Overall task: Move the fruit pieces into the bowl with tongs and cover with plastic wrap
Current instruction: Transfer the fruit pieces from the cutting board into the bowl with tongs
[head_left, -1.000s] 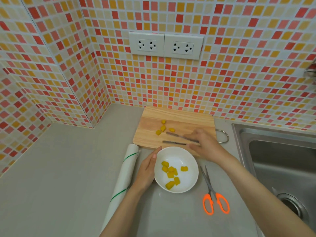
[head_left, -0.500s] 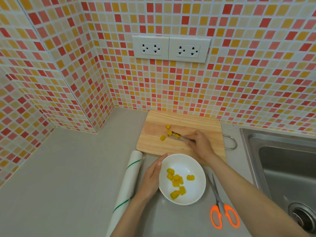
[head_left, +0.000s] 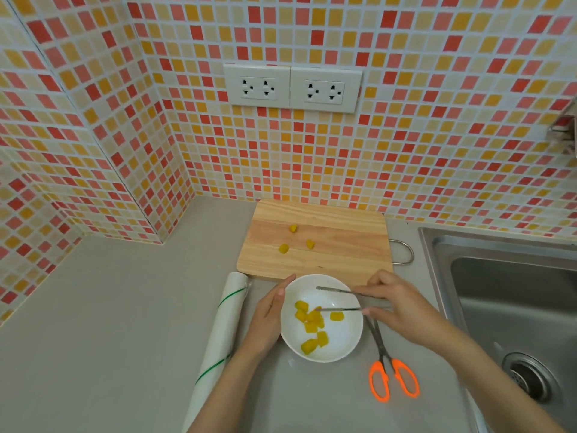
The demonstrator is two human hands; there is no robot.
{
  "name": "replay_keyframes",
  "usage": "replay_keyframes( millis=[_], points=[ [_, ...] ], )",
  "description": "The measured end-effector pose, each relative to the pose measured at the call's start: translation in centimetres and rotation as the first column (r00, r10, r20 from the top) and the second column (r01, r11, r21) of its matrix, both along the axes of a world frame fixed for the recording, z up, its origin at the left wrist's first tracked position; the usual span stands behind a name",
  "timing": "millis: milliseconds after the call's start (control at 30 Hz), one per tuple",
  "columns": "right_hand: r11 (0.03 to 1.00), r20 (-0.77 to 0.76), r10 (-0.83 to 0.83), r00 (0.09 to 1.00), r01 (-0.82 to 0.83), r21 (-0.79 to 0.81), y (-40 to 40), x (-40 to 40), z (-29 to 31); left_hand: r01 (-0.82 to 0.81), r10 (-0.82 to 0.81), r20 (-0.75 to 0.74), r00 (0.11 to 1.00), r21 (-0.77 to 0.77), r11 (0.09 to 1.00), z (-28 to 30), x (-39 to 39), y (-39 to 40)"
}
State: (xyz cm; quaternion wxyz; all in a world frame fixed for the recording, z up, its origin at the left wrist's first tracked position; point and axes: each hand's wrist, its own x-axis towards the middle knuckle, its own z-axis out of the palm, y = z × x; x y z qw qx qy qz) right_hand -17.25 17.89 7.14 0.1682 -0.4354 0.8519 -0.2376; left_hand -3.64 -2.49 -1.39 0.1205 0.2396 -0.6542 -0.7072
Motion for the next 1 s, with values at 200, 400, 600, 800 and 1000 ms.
replay_keyframes(
  millis=[200, 400, 600, 800, 1000],
  points=[
    [0.994, -0.035, -0.105, 0.994, 0.104, -0.042, -0.8, -2.6, 0.6, -0.010, 0.010, -0.003, 1.000, 0.007, 1.000, 0.0, 0.1, 0.0],
    [0.966, -0.048, -0.256, 0.965, 0.254, -0.039, -6.6, -6.6, -2.9, -0.038, 0.038, 0.000, 0.999, 0.008, 0.999, 0.0, 0.0, 0.1],
    [0.964, -0.033, -0.261, 0.965, 0.258, -0.063, -8.6, -6.2, -6.5, -0.032, 0.032, -0.001, 0.999, 0.023, 0.999, -0.3, 0.1, 0.1],
    [0.942, -0.007, -0.291, 0.957, 0.285, -0.176, -7.4, -5.0, -4.8, -0.028, 0.028, 0.007, 1.000, 0.019, 0.999, -0.3, 0.0, 0.0],
    [0.966, 0.021, -0.068, 0.997, 0.071, -0.249, -3.0, -1.6, -0.5, -0.027, 0.026, 0.011, 1.000, 0.047, 0.999, -0.1, 0.0, 0.2]
  ],
)
